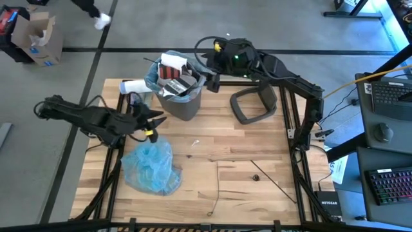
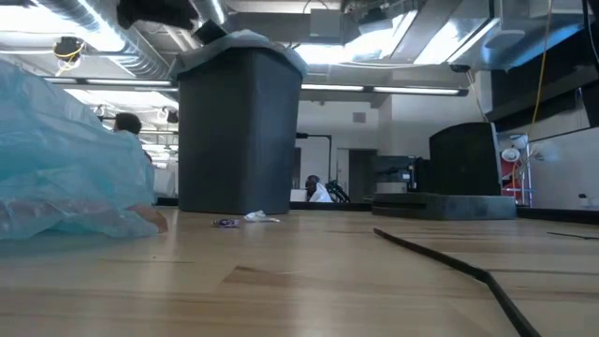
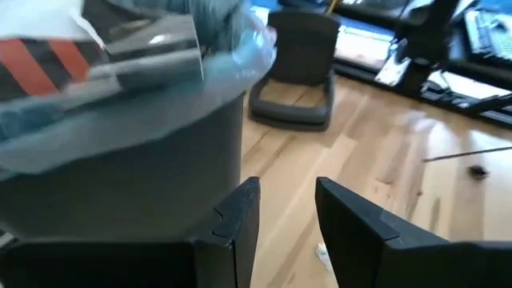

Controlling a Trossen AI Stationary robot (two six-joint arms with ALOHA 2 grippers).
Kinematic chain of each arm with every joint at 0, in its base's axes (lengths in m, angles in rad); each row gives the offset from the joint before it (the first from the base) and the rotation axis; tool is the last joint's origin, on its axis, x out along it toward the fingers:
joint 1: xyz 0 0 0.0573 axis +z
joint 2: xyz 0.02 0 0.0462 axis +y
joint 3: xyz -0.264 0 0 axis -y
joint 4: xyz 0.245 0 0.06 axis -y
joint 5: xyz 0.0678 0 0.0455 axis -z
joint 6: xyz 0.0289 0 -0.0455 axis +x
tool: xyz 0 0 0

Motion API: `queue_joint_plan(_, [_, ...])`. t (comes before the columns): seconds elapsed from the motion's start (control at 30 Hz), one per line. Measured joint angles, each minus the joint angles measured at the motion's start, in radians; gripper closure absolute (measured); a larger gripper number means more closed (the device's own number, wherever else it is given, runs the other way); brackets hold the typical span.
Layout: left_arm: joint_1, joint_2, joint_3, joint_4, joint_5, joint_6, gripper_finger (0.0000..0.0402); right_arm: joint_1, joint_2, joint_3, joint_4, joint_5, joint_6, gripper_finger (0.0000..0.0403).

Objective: Pick and place trash into bin
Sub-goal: Put the blue paper into the trash bin

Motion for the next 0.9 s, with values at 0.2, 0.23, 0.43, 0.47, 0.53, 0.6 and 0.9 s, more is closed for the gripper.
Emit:
queue_joint_plan(0.2, [0.002, 0.07, -0.001, -0.01, 0.263, 0.082, 0.0285, 0.076, -0.032, 0.009, -0.23, -0.099, 0.187, 0.0135])
queue_joint_plan(0.23, [0.001, 0.08, -0.001, -0.012, 0.324, 0.098, 0.0285, 0.096, -0.032, -0.006, -0.262, -0.132, 0.223, 0.0135])
queue_joint_plan(0.43, [0.001, 0.133, -0.001, -0.105, 0.422, 0.121, 0.0285, 0.256, -0.024, -0.227, -0.23, -0.137, 0.325, 0.0135])
queue_joint_plan(0.47, [0.001, 0.143, -0.001, -0.122, 0.424, 0.124, 0.0285, 0.279, -0.024, -0.288, -0.186, -0.112, 0.333, 0.0135])
queue_joint_plan(0.53, [-0.002, 0.153, -0.001, -0.149, 0.427, 0.129, 0.0285, 0.32, -0.023, -0.418, -0.071, -0.085, 0.359, 0.0135])
queue_joint_plan(0.6, [-0.013, 0.153, -0.001, -0.178, 0.428, 0.132, 0.0285, 0.342, -0.022, -0.55, 0.072, -0.087, 0.412, 0.0135])
queue_joint_plan(0.9, [-0.039, 0.135, -0.001, -0.189, 0.43, 0.132, 0.0285, 0.347, 0.051, -1.043, 0.832, -0.04, 0.449, 0.0135])
